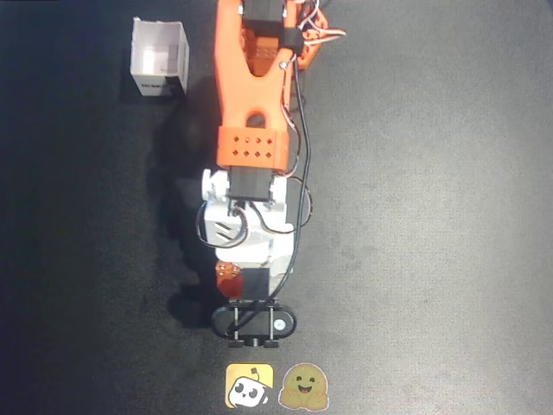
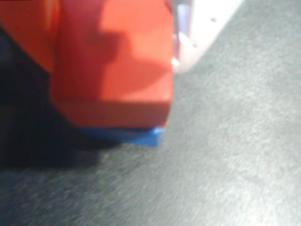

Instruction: Put the red cube on top of the blue cube.

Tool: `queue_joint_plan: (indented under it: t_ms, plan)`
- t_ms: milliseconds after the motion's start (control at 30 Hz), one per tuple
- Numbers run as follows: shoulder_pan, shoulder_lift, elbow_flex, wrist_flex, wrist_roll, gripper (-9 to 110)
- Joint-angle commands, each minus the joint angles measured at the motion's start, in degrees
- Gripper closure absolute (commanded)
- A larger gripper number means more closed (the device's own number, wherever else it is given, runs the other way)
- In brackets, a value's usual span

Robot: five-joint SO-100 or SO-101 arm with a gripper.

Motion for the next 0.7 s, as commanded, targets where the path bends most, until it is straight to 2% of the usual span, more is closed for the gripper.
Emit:
queue_joint_plan:
  t_ms: [0,667]
  plan:
    - [-0.4,2.6,-0.2,-0.8,0.6,84]
    - [-0.8,7.9,1.1,-0.8,2.1,80]
